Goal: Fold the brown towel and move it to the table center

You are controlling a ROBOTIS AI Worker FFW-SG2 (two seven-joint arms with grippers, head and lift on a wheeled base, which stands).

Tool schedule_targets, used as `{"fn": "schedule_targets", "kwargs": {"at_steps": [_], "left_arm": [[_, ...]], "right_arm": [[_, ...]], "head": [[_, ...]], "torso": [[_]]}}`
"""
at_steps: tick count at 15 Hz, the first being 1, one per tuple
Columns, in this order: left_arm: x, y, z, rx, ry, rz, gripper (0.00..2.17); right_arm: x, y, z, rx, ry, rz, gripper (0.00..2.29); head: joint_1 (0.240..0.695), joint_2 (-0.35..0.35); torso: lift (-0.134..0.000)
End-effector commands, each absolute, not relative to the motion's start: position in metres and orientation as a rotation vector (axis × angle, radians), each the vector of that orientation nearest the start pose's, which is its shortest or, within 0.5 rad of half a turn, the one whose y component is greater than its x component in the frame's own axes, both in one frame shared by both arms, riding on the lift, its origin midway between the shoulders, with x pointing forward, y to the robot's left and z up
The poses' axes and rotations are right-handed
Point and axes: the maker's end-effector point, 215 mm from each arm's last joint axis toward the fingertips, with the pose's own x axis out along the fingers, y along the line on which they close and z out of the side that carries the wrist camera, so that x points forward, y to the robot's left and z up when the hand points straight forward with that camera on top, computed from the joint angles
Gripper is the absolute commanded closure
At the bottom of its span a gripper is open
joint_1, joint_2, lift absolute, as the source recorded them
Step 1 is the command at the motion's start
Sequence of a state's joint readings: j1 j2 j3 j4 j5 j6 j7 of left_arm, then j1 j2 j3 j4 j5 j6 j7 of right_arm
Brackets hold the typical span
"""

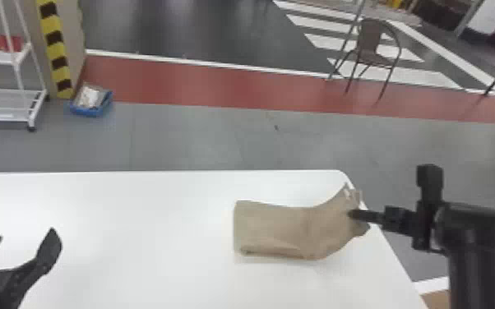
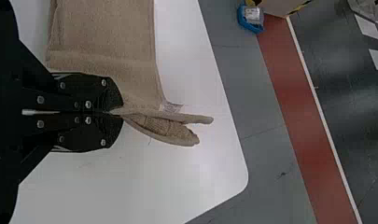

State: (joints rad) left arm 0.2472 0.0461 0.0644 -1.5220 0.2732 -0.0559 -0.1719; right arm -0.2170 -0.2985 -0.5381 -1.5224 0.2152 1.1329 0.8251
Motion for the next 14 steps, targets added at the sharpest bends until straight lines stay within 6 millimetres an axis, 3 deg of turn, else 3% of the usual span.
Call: {"fn": "schedule_targets", "kwargs": {"at_steps": [1, 3, 6, 9, 14], "left_arm": [[0.491, 0.254, -0.475, -0.238, 0.207, -0.061, 0.07], [0.488, 0.264, -0.476, -0.242, 0.205, -0.054, 0.07], [0.486, 0.282, -0.476, -0.248, 0.202, -0.032, 0.07], [0.484, 0.292, -0.478, -0.251, 0.205, -0.021, 0.07], [0.486, 0.292, -0.479, -0.255, 0.204, -0.026, 0.07]], "right_arm": [[0.518, -0.448, -0.435, 0.341, 0.808, 0.080, 1.48], [0.545, -0.403, -0.423, 0.345, 0.793, 0.140, 1.48], [0.555, -0.343, -0.427, 0.308, 0.836, 0.221, 1.48], [0.551, -0.312, -0.443, 0.208, 0.887, 0.266, 1.48], [0.551, -0.264, -0.461, 0.101, 0.916, 0.320, 1.48]], "head": [[0.695, -0.282], [0.695, -0.240], [0.695, -0.135], [0.695, -0.073], [0.695, -0.001]], "torso": [[0.000], [0.000], [0.000], [0.000], [0.000]]}}
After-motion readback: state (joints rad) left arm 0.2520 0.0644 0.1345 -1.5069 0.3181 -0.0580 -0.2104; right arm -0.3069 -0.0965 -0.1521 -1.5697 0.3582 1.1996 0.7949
